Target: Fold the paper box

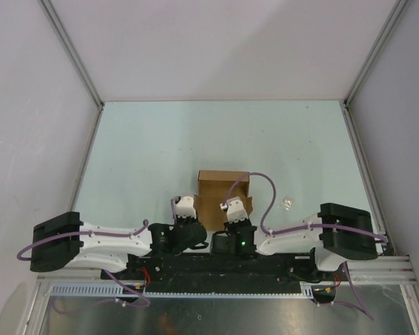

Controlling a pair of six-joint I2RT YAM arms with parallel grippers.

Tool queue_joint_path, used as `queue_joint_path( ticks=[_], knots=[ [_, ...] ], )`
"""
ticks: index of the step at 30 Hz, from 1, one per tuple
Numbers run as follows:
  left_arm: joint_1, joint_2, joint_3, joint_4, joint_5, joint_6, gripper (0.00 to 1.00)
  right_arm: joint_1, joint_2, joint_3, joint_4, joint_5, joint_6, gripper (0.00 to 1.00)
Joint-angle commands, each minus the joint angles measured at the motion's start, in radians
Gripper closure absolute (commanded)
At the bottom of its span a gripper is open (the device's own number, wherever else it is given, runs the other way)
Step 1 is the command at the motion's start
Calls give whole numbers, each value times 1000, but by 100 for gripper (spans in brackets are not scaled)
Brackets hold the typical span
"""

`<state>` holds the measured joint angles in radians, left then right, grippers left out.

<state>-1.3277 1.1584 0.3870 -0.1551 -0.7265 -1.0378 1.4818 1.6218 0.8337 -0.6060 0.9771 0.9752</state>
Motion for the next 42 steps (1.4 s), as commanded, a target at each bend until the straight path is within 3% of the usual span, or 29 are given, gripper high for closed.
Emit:
queue_joint_path(
  ticks=[1, 7, 19, 29, 42],
  knots=[
    [-10, -6, 9, 85, 21, -8, 81, -18, -121, -76, 247, -31, 42, 88],
    [-10, 3, 10, 86, 25, 5, 81, -72, -247, -211, 405, -117, 7, 86],
    [-24, 195, 116, 72, 61, 159, 81, -112, -319, -301, 502, -175, -13, 85],
    [-60, 328, 234, -52, -5, 217, 80, -135, -416, -381, 577, -221, -35, 82],
    [-120, 509, 397, -282, -131, 188, 79, -183, -571, -476, 598, -259, -43, 75]
  ],
)
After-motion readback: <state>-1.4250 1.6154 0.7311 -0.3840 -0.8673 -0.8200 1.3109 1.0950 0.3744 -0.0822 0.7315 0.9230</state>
